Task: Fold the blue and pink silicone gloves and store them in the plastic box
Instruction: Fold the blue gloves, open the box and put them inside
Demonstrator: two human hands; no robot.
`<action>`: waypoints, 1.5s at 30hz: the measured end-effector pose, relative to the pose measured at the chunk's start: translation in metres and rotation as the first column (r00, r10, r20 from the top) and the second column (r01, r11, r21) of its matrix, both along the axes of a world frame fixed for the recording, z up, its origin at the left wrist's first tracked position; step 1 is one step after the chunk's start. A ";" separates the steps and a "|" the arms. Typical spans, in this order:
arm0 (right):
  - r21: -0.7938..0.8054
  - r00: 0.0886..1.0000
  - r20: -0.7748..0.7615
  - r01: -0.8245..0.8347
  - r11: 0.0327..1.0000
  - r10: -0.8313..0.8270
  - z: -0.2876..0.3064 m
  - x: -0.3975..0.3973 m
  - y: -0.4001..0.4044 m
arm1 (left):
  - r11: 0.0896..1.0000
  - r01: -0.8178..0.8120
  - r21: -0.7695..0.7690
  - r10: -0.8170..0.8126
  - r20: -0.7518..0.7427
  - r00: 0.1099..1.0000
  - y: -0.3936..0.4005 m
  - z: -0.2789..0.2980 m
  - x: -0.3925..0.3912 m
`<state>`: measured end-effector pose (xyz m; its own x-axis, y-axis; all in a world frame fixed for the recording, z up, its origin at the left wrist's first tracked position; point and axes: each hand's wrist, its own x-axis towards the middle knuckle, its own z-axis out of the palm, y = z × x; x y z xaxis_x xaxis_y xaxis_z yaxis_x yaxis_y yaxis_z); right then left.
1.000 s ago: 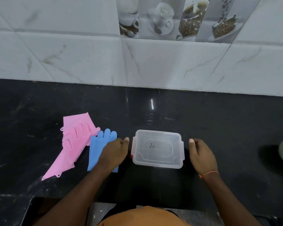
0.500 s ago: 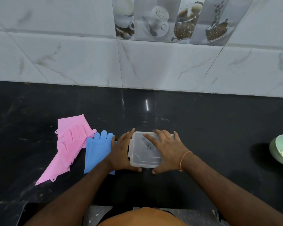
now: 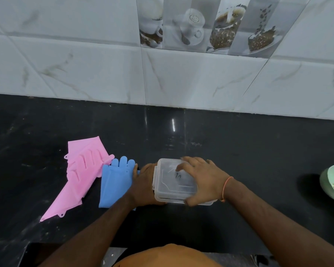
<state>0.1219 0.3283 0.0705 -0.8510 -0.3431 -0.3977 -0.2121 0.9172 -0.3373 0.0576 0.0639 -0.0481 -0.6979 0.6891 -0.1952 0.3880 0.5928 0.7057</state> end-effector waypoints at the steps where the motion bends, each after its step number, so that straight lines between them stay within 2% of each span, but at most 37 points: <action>1: -0.039 1.000 0.008 -0.004 0.999 0.004 0.006 -0.002 0.002 | 1.000 0.008 -0.030 -0.009 -0.021 1.000 0.000 -0.001 0.000; 5: -0.120 0.999 -0.053 -0.011 0.993 0.004 0.027 -0.018 0.009 | 0.998 -0.029 -0.062 0.025 -0.072 0.997 0.000 -0.008 -0.001; 9: -0.176 0.983 -0.184 -0.035 0.984 0.002 0.041 -0.044 0.017 | 0.997 -0.080 -0.001 0.080 0.004 0.997 0.001 -0.006 0.000; 13: -0.189 0.952 -0.274 0.088 0.978 -0.139 0.035 -0.083 0.031 | 0.997 -0.077 -0.010 0.077 -0.001 0.997 0.001 -0.002 0.001; 16: -0.194 0.950 -0.222 0.176 0.965 -0.218 0.019 -0.116 0.039 | 0.997 -0.077 -0.027 0.076 -0.028 0.997 0.001 -0.006 0.002; 19: -0.145 0.966 -0.129 0.207 0.968 -0.226 0.000 -0.148 0.042 | 0.994 -0.079 -0.075 0.073 -0.075 0.994 0.000 -0.011 0.002; 25: -0.085 0.974 0.023 0.227 0.970 -0.226 -0.035 -0.189 0.041 | 0.992 -0.036 -0.122 0.037 0.000 0.999 -0.005 -0.014 -0.001; 27: -0.087 0.971 0.050 0.236 0.968 -0.232 -0.042 -0.196 0.042 | 0.992 -0.068 -0.105 0.066 -0.019 0.998 -0.002 -0.009 -0.003; 28: -0.085 0.970 0.059 0.240 0.967 -0.236 -0.044 -0.199 0.043 | 0.991 -0.058 -0.121 0.062 0.024 0.998 -0.003 -0.009 -0.005; 30: -0.066 0.970 0.073 0.236 0.970 -0.231 -0.050 -0.205 0.044 | 0.991 -0.014 -0.133 0.042 0.212 0.976 -0.002 -0.007 -0.011; 31: -0.053 0.971 0.070 0.230 0.972 -0.227 -0.052 -0.207 0.045 | 0.987 -0.003 -0.160 0.038 0.212 0.977 -0.003 -0.005 -0.013; 34: -0.034 0.975 0.044 0.220 0.975 -0.219 -0.058 -0.212 0.046 | 0.977 -0.073 -0.201 0.055 -0.095 0.994 0.002 -0.014 0.002; 36: -0.023 0.970 0.026 0.241 0.970 -0.240 -0.061 -0.213 0.047 | 0.988 -0.085 -0.125 0.061 -0.185 0.981 0.002 -0.009 0.005; 37: -0.019 0.968 0.018 0.250 0.968 -0.250 -0.063 -0.213 0.047 | 0.993 -0.065 -0.096 0.050 -0.155 0.987 -0.001 -0.004 0.000; 39: -0.022 0.964 0.007 0.265 0.964 -0.265 -0.066 -0.214 0.047 | 0.993 0.013 -0.115 0.001 0.120 0.993 -0.005 0.007 -0.010; 41: -0.031 0.954 -0.003 0.300 0.953 -0.300 -0.067 -0.213 0.044 | 0.987 0.061 -0.149 -0.024 0.237 0.971 -0.008 0.010 -0.013; 42: -0.019 0.946 -0.016 0.323 0.946 -0.323 -0.067 -0.211 0.042 | 0.986 0.080 -0.149 -0.041 0.252 0.967 -0.007 0.014 -0.014; 45: 0.022 0.936 -0.099 0.342 0.939 -0.339 -0.058 -0.206 0.029 | 0.997 0.045 -0.057 -0.035 0.161 0.986 -0.008 0.015 -0.017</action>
<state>-0.0839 0.3572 0.0126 -0.9479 -0.0124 -0.3183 0.0865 0.9517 -0.2946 0.0404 0.0564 -0.0330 -0.6267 0.6993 -0.3439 0.2975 0.6226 0.7238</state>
